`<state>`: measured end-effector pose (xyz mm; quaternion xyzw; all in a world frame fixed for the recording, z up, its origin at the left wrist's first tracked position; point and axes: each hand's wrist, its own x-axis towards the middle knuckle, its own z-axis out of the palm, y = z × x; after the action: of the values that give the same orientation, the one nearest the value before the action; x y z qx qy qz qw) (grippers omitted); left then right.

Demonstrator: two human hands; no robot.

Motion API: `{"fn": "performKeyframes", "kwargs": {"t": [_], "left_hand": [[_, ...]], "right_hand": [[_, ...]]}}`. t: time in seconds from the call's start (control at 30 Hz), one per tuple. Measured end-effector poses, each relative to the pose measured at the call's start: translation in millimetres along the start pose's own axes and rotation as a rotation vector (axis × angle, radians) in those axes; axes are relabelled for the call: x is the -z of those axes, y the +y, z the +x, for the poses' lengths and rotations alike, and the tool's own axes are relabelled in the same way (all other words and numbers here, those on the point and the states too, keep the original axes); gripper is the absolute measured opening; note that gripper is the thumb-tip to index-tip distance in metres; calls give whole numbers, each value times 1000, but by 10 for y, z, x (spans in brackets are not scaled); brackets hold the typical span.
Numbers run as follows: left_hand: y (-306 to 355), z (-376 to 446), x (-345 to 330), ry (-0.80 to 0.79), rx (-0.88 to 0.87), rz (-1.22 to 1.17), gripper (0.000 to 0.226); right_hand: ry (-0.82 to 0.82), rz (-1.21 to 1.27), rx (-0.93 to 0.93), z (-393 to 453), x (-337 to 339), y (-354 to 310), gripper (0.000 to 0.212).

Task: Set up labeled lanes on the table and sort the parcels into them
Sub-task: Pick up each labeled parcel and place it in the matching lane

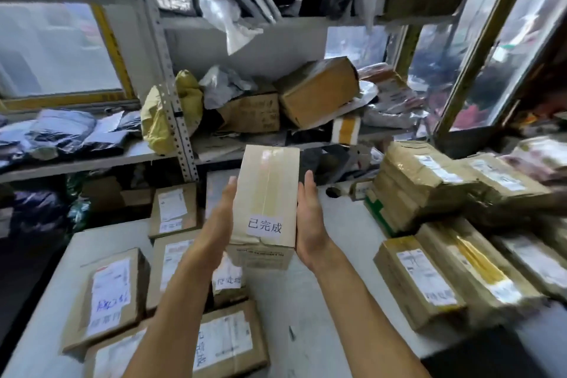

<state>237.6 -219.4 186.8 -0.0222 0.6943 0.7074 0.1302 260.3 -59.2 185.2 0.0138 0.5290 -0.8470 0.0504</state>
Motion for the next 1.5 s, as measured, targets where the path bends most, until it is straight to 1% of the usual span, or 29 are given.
{"fn": "performKeyframes", "kwargs": {"t": [0.1, 0.13, 0.23, 0.33, 0.4, 0.43, 0.57, 0.73, 0.83, 0.9, 0.93, 1.0, 1.07, 1.23, 1.37, 1.5], "left_hand": [[34, -200, -738, -92, -10, 28, 76], [46, -272, -994, -123, -13, 26, 75], [80, -483, -1784, -246, -31, 34, 72], [102, -675, -2622, -383, -57, 34, 71], [84, -777, -3158, -442, -66, 39, 67], [69, -839, -3408, -473, -67, 39, 66], [-9, -1079, -4235, -606, -27, 61, 62], [-110, -1277, -5056, -819, 24, 122, 61], [-195, -1260, -5552, -912, 68, 95, 69], [-265, -1228, -5886, -992, 72, 96, 64], [-302, -1189, -6053, -1022, 69, 92, 59], [-321, -1117, -6392, -1056, 66, 84, 55], [-340, -993, -6745, -1079, 54, 75, 57], [-263, -600, -7550, -1118, 46, 35, 59], [-224, -320, -8031, -1097, 102, 7, 57], [-236, -181, -8339, -1026, 145, -17, 54]], "right_hand": [[96, 16, 95, -482, 564, -325, 68], [137, 8, 139, -656, 735, -428, 71], [240, -19, 216, -1168, 1241, -719, 88], [387, 20, 259, -1702, 1788, -1045, 93], [480, 34, 277, -2051, 2179, -1243, 77], [487, 48, 294, -2227, 2351, -1327, 69], [620, 100, 339, -2821, 2899, -1594, 55], [794, 118, 411, -3288, 3485, -1733, 54], [882, 91, 455, -3469, 3846, -1797, 59], [953, 52, 476, -3532, 4107, -1868, 60], [990, 34, 469, -3547, 4235, -1930, 54], [991, 66, 441, -3554, 4539, -2071, 46], [978, 89, 435, -3527, 4869, -2218, 47], [1019, 85, 413, -3311, 5562, -2709, 46], [1043, 88, 400, -3118, 5987, -3055, 40], [1048, 48, 382, -2944, 6414, -3212, 33]]}}
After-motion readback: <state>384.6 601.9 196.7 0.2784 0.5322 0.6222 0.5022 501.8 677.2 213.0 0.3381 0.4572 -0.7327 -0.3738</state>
